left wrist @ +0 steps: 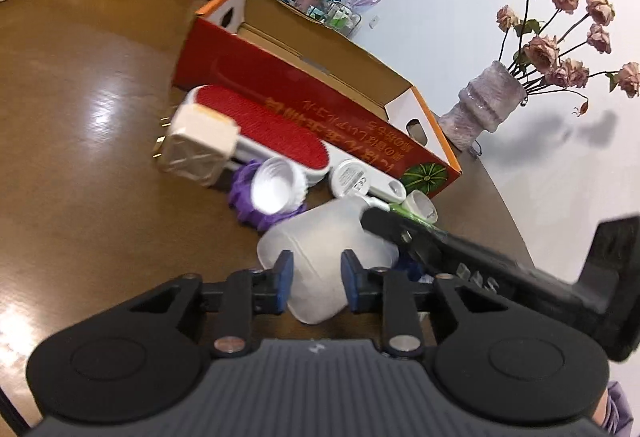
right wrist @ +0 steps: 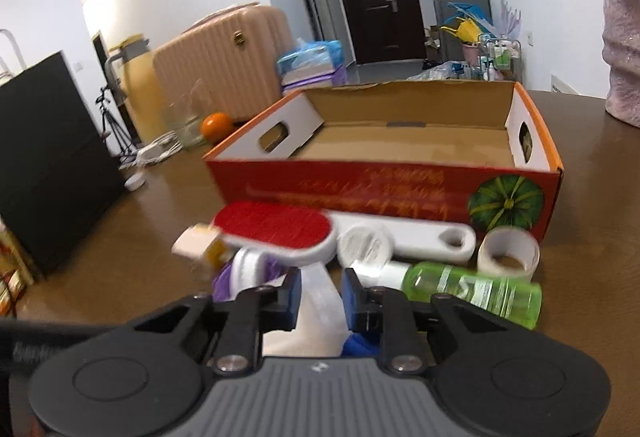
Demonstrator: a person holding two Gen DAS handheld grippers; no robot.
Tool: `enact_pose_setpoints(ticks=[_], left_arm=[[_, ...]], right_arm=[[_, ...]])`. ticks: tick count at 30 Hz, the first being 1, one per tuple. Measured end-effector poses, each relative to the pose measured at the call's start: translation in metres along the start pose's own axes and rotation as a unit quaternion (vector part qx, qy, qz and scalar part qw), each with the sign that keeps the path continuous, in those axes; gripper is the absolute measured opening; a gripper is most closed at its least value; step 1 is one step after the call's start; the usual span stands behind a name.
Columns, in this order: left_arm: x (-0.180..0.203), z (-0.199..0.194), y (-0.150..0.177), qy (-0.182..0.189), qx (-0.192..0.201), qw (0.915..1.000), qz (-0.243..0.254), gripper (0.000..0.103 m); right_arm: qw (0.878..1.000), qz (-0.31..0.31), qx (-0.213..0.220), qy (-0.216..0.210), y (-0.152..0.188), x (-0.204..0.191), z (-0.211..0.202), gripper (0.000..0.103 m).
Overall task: Organize rigid objects
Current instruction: 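Grasp the white plastic container with the left gripper, then carry the white container into the cardboard box and open the left gripper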
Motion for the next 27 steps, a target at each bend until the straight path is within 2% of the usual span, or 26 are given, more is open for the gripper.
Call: enact_pose_setpoints(ticks=[8,12,18,20,22,24,26,27], left_arm=[[-0.021,-0.051,0.037,0.0,-0.005,0.9999,0.016,0.025],[-0.028,-0.066,0.052,0.008,0.006,0.9996,0.028,0.025],[-0.022,-0.076,0.06,-0.003,0.006,0.998,0.063,0.026],[-0.027,-0.074,0.06,0.006,0.001,0.9984,0.057,0.031],[-0.029,-0.071,0.06,0.013,-0.011,0.9984,0.054,0.042],[-0.028,-0.069,0.062,0.025,-0.018,0.9979,0.058,0.044],[-0.028,-0.07,0.061,0.021,-0.009,0.9978,0.063,0.038],[-0.028,-0.071,0.06,0.018,-0.001,0.9977,0.066,0.03]], right_arm=[[0.999,0.03,0.02,0.0,0.063,-0.054,-0.046,0.018],[0.998,0.032,0.061,0.006,0.092,-0.075,-0.062,0.022],[0.996,0.057,0.064,-0.011,0.102,-0.08,-0.076,0.022],[0.995,0.075,0.061,-0.019,0.102,-0.072,-0.071,0.023],[0.992,0.104,0.058,-0.038,0.103,-0.064,-0.067,0.028],[0.988,0.132,0.051,-0.064,0.104,-0.06,-0.061,0.031],[0.986,0.145,0.05,-0.068,0.107,-0.059,-0.057,0.033],[0.985,0.15,0.053,-0.065,0.107,-0.058,-0.058,0.032]])
Point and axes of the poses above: each gripper's, at about its wrist camera, not at the fingertips, and z roughly the way its jaws point, x to its right, y to its underside, the point moved 6 cm from there along z, roughly the way its jaws point, and after that the axes turned 5 degrees about -x, right-handed, at the moved point
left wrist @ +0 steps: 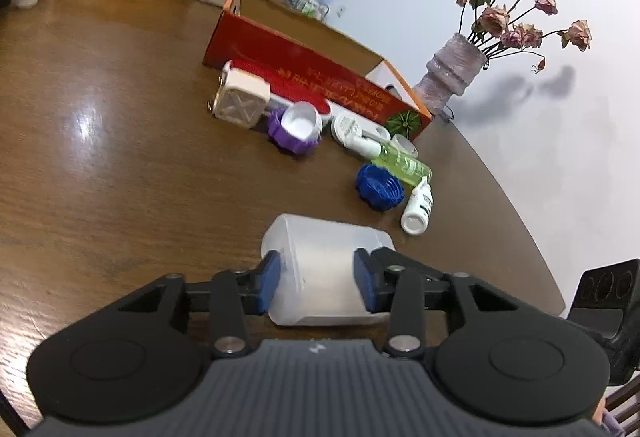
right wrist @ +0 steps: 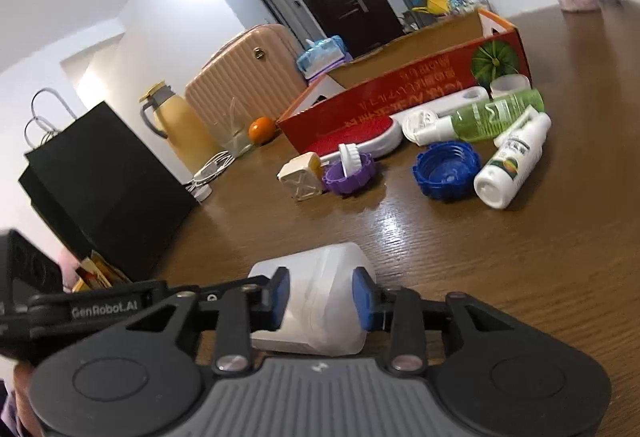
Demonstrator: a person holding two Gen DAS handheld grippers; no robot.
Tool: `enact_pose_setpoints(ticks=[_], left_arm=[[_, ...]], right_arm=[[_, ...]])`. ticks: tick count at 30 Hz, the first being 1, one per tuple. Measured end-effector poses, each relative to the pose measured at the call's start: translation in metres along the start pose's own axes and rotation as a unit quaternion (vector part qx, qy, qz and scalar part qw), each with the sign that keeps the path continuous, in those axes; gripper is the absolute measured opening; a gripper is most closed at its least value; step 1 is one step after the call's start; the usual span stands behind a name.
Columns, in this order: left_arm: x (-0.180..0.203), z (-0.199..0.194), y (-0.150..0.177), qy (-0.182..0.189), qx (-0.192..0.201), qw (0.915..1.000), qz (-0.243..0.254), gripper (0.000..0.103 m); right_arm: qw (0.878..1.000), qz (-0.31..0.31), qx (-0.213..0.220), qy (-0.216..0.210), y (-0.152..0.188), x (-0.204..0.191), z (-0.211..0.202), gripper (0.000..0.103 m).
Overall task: Organize rigid objects
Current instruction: 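Carry the white container into the cardboard box and open the left gripper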
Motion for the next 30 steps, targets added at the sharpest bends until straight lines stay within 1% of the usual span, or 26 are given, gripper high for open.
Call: enact_pose_setpoints(ticks=[1,2,5,7,10,13,15,19,21,24,25,26,27,30], left_arm=[[0.0,-0.002,-0.002,-0.004,0.008,1.0,-0.001,0.025],[0.0,-0.005,-0.005,-0.002,0.014,0.9999,-0.003,0.025],[0.01,-0.015,-0.021,0.005,0.044,0.9989,0.014,0.025],[0.019,-0.014,-0.035,0.006,0.054,0.9981,0.028,0.025],[0.032,-0.009,-0.061,0.015,0.064,0.9969,0.042,0.025],[0.045,0.002,-0.099,0.023,0.078,0.9954,0.052,0.025],[0.05,0.014,-0.126,0.022,0.068,0.9963,0.047,0.025],[0.057,0.053,-0.187,0.017,0.038,0.9982,0.044,0.025],[0.056,0.077,-0.219,0.025,0.023,0.9987,0.038,0.025],[0.049,0.118,-0.258,0.035,-0.006,0.9992,0.018,0.025],[0.044,0.13,-0.269,0.037,-0.011,0.9993,0.004,0.025],[0.038,0.144,-0.281,0.04,-0.014,0.999,-0.011,0.025],[0.033,0.156,-0.29,0.04,-0.018,0.999,-0.013,0.025],[0.015,0.199,-0.315,0.027,-0.033,0.9988,-0.026,0.025]], right_arm=[[1.0,0.004,0.004,0.002,0.0,0.0,-0.001,0.029],[1.0,0.01,0.01,0.0,-0.002,0.0,-0.003,0.025],[0.999,0.005,0.033,-0.01,-0.017,-0.007,-0.012,0.024],[0.999,-0.015,0.048,-0.006,-0.034,-0.011,-0.013,0.024],[0.998,-0.026,0.065,-0.002,-0.07,-0.011,-0.011,0.024],[0.995,-0.047,0.084,0.001,-0.118,-0.012,-0.008,0.024],[0.995,-0.054,0.089,-0.004,-0.155,-0.009,0.001,0.024],[0.996,-0.048,0.081,-0.009,-0.224,0.007,0.027,0.024],[0.996,-0.038,0.08,-0.001,-0.258,0.017,0.043,0.024],[0.996,-0.041,0.081,0.005,-0.303,0.026,0.069,0.024],[0.996,-0.039,0.077,0.006,-0.313,0.03,0.079,0.024],[0.996,-0.035,0.075,0.012,-0.324,0.036,0.092,0.021],[0.997,-0.027,0.074,0.02,-0.337,0.045,0.106,0.021],[0.997,-0.011,0.057,0.041,-0.36,0.071,0.151,0.02]])
Point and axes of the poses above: each gripper's, at about its wrist camera, not at the fingertips, and z roughly the way its jaws point, x to its right, y to its underside, the point moved 6 cm from there along z, roughly the way its jaws point, and after that the axes turned 5 degrees about -x, right-handed, at the moved point
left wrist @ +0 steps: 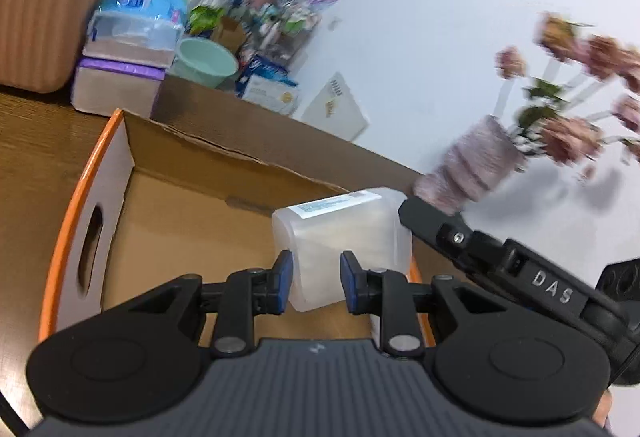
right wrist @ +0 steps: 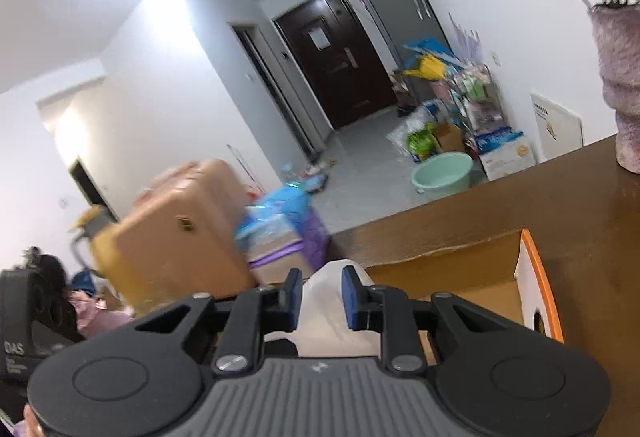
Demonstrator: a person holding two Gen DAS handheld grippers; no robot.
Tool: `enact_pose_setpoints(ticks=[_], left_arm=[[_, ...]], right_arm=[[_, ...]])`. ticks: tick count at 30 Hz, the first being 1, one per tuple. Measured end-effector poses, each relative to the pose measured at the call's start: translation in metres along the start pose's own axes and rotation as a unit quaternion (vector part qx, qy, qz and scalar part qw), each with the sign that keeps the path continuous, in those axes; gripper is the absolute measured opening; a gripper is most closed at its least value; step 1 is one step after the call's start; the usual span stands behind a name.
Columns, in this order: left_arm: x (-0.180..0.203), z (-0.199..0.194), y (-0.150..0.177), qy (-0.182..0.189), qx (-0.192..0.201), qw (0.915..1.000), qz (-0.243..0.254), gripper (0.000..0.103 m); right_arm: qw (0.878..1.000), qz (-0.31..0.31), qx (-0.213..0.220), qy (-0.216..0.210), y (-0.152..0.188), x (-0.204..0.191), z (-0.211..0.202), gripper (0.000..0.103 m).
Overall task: Organize rigid objects
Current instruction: 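Carry the white container into the cardboard box and open the left gripper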
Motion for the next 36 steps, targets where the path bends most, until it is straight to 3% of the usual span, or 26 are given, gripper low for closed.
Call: enact_pose_setpoints(ticks=[5,7,12,17,20,24,27,29,32,34,36], left_arm=[[-0.025,0.05,-0.032,-0.045,-0.009,0.9989,0.006,0.025],[-0.029,0.06,-0.042,-0.044,-0.009,0.9988,0.017,0.026],[-0.042,0.081,-0.045,-0.048,-0.033,0.9982,0.014,0.026],[-0.053,0.09,-0.041,-0.056,-0.026,0.9981,0.001,0.03],[-0.051,0.086,-0.039,-0.034,-0.034,0.9988,0.003,0.04],[-0.036,0.058,-0.037,-0.054,-0.018,0.9979,0.03,0.042],[-0.023,0.019,-0.028,-0.068,0.009,0.9959,0.059,0.061],[-0.016,-0.009,-0.016,-0.094,0.032,0.991,0.09,0.066],[-0.011,-0.055,0.003,-0.145,0.069,0.9779,0.134,0.074],[-0.01,-0.08,0.014,-0.158,0.091,0.973,0.141,0.085],[-0.011,-0.104,0.027,-0.178,0.113,0.9664,0.147,0.086]], right_arm=[[0.998,0.007,-0.039,0.04,-0.003,0.027,0.073,0.02],[0.997,0.008,-0.055,0.055,-0.001,0.035,0.091,0.02],[0.993,0.024,-0.089,0.069,0.015,0.047,0.118,0.023],[0.991,0.029,-0.11,0.07,0.026,0.048,0.125,0.025],[0.992,0.013,-0.095,0.081,0.025,0.041,0.116,0.03],[0.991,-0.022,-0.092,0.097,0.022,0.025,0.094,0.041],[0.991,-0.046,-0.083,0.099,0.021,0.011,0.059,0.05],[0.99,-0.066,-0.069,0.107,0.025,0.003,0.031,0.071],[0.984,-0.112,-0.056,0.124,0.037,-0.011,-0.008,0.076],[0.981,-0.137,-0.049,0.132,0.044,-0.019,-0.032,0.076],[0.979,-0.152,-0.025,0.137,0.052,-0.027,-0.06,0.079]])
Point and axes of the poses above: each gripper's, at about its wrist camera, not at the fingertips, and z roughly the way its jaws point, x to its right, y to its underside, the point moved 6 cm from there along z, roughly the way its jaws point, and after that the axes turned 5 degrees about -x, right-handed, at the moved point
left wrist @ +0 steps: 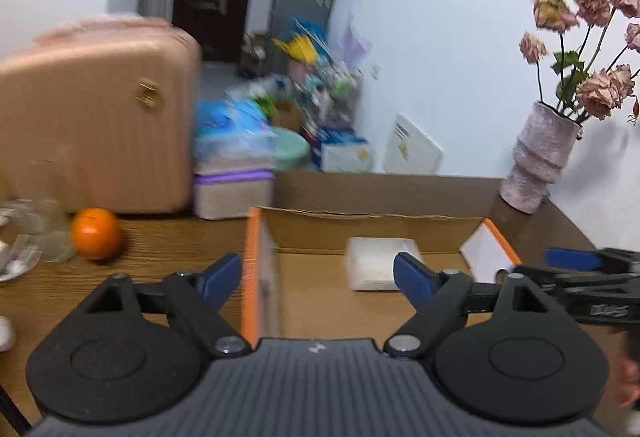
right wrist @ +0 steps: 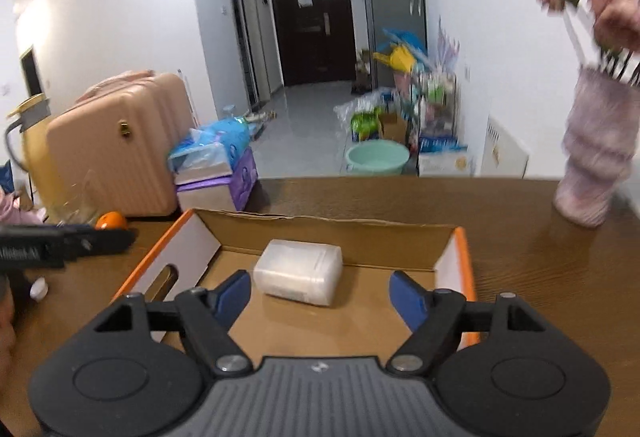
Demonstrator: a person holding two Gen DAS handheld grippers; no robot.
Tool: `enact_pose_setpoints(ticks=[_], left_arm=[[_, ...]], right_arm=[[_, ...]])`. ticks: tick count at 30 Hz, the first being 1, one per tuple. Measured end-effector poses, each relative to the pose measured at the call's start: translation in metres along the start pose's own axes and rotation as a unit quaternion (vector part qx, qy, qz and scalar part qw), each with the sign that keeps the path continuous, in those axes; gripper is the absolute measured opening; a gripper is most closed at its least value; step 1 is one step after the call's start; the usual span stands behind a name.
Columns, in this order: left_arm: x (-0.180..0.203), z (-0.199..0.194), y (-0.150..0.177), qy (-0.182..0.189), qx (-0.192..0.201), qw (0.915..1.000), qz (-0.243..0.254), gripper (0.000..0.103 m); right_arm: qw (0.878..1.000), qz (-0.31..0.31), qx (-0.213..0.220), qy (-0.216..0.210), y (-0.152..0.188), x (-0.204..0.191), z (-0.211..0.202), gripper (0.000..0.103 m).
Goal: Organize rigid objects
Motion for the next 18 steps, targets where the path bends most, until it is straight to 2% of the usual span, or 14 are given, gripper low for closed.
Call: enact_pose_setpoints(ticks=[2,4,8,12,18], left_arm=[[-0.006,-0.025,0.009,-0.02,0.017,0.9996,0.008,0.09],[-0.011,-0.047,0.017,-0.031,0.039,0.9987,0.008,0.101],[-0.016,-0.09,0.038,-0.057,0.089,0.9939,0.032,0.103],[-0.016,-0.12,0.064,-0.077,0.114,0.9889,0.056,0.103],[-0.024,-0.15,0.111,-0.097,0.137,0.9844,0.054,0.103]], right_arm=[[1.0,-0.013,0.02,0.012,0.008,-0.001,-0.024,0.086],[0.999,-0.02,0.038,0.03,0.016,-0.001,-0.047,0.086],[0.997,-0.002,0.071,0.036,0.033,0.002,-0.083,0.091],[0.993,0.004,0.113,0.042,0.056,-0.002,-0.111,0.095],[0.983,-0.019,0.167,0.069,0.093,-0.018,-0.148,0.096]])
Point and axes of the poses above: each gripper's, at about its wrist camera, not at the fingertips, and z roughly the way its jaws point, x to its right, y to its underside, the point moved 6 cm from there along z, roughly the way its jaws point, and after that the axes turned 5 degrees about -x, right-handed, at the moved point
